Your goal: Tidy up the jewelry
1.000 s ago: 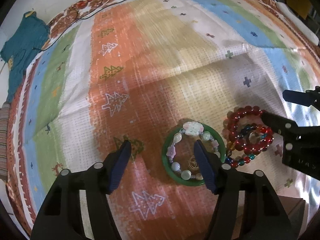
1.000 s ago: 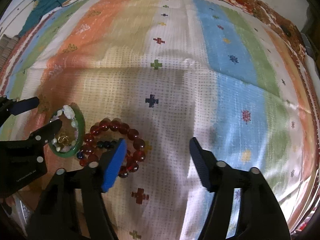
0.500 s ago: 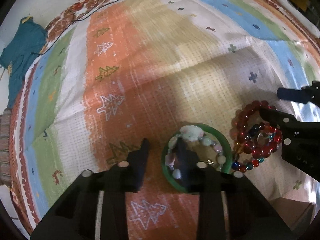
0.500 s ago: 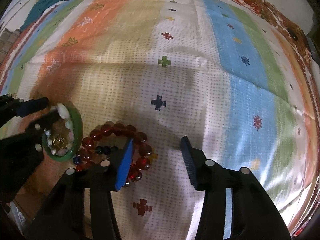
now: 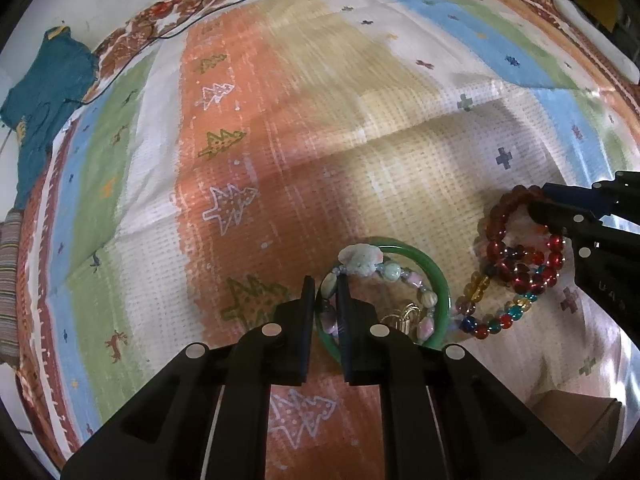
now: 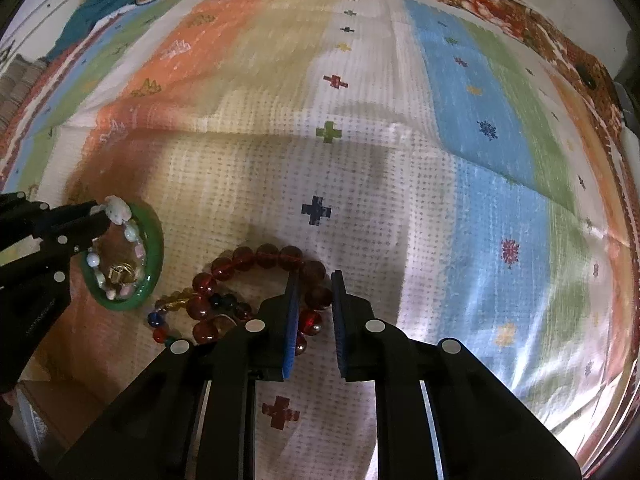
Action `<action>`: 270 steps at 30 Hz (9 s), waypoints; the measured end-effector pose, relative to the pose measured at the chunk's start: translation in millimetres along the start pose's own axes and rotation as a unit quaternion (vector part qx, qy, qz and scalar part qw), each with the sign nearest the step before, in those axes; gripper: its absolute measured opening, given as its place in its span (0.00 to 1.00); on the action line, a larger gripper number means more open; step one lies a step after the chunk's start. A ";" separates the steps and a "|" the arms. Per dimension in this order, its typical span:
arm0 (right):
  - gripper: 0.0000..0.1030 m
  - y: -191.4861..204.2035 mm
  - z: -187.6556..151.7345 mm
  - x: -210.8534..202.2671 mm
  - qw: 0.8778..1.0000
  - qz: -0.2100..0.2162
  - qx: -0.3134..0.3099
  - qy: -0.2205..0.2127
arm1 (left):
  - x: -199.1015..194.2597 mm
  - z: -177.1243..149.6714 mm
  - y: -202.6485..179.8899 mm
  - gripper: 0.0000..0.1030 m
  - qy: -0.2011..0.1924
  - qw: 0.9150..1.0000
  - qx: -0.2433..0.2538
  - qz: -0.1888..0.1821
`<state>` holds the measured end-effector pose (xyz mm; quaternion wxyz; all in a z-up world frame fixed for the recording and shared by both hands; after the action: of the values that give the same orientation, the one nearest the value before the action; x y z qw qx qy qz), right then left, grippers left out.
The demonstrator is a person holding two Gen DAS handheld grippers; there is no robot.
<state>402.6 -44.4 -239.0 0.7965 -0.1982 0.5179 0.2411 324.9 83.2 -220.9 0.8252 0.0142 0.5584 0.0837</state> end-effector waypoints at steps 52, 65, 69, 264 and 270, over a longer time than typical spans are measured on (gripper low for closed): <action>0.14 24.0 4.4 -108.2 0.993 0.020 0.004 -0.120 | -120.3 -6.6 11.3 0.06 -0.096 0.988 -0.113 -0.053; 0.14 38.2 -1.3 -144.5 0.986 0.034 -0.011 -0.164 | -156.7 -17.8 2.7 0.06 -0.128 0.983 -0.113 -0.064; 0.14 40.1 -5.3 -153.8 0.984 0.038 -0.011 -0.173 | -167.4 -22.6 2.0 0.06 -0.138 0.982 -0.113 -0.065; 0.81 -9.6 -16.9 11.0 0.999 -0.029 0.012 0.032 | 18.4 3.8 18.8 0.69 0.019 0.998 -0.065 -0.014; 0.81 -6.9 -15.5 14.4 0.999 -0.036 0.002 0.028 | 23.1 1.8 21.7 0.61 0.020 0.998 -0.064 -0.015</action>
<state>400.4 -56.0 -257.8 0.7904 -0.2220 0.5328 0.2053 332.2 108.2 -238.9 0.8140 -0.0490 0.5687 0.1076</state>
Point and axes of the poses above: each gripper's, at about its wrist camera, not at the fingertips, and x roughly the way its jaws point, y to its left, z to its top, the point moved 7 cm from there along x, roughly the way its jaws point, and after that the axes turned 3 degrees about -y, right-handed, at the moved point
